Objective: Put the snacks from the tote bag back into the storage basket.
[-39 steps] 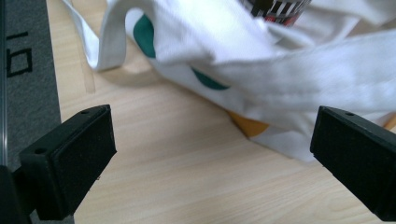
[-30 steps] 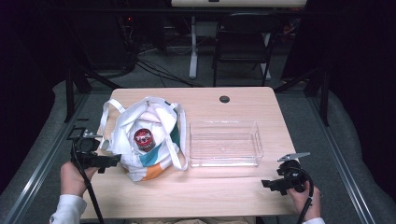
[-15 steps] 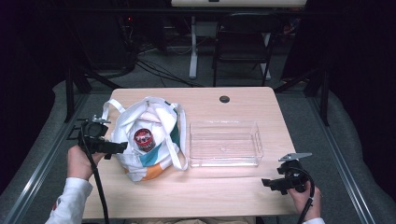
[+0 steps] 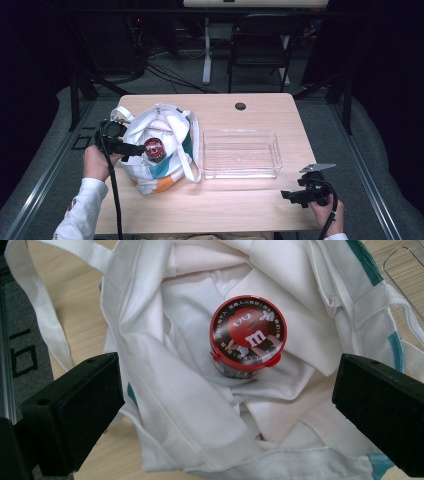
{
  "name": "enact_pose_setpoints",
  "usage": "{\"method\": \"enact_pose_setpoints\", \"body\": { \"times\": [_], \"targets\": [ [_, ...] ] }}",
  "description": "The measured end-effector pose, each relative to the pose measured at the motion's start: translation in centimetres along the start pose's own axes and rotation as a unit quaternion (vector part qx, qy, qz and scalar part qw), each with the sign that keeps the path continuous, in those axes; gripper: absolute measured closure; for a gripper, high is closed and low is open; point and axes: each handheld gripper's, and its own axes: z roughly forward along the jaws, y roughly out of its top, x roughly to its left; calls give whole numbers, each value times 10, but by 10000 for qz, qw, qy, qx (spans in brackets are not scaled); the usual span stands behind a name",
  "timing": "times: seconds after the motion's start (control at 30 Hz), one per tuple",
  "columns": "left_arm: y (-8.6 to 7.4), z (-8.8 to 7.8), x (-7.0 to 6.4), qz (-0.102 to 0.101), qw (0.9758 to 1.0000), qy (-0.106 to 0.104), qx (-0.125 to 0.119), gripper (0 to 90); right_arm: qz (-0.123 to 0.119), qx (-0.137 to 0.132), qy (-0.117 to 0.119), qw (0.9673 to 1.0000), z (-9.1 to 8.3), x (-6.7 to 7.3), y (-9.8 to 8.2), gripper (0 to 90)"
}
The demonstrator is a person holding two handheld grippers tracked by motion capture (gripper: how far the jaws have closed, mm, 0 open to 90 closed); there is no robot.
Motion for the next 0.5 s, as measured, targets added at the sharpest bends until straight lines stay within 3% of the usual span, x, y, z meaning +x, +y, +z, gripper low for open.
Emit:
{"method": "enact_pose_setpoints", "body": {
  "times": [0.5],
  "targets": [
    [20,32,-4,39,9995,-133,268,2,51,36,73,10000,3,-1,0,134]
  ]
}}
